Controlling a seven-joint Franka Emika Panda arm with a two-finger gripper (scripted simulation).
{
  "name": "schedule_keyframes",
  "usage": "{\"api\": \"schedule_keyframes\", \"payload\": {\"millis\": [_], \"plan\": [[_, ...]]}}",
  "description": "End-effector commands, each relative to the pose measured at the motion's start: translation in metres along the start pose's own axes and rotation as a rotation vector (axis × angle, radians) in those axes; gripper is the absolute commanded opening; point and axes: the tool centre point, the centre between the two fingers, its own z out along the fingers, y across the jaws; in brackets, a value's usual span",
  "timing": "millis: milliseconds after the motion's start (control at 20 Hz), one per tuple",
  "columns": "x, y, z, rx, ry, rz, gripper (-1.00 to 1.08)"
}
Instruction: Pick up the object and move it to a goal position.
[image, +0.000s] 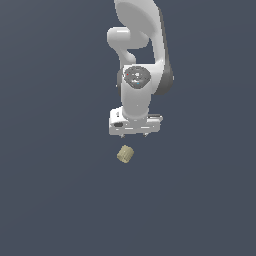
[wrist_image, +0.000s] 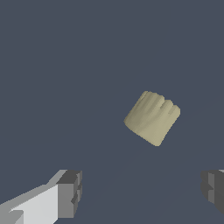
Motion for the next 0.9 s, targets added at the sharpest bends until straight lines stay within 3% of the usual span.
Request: {"api": "schedule_keyframes", "payload": {"millis": [0,850], "plan": [[0.0,0.0,0.0,0.0,0.0,0.0,1.0],[0.002,0.016,-0.004,-0.008,0.006,0.0,1.0]]}}
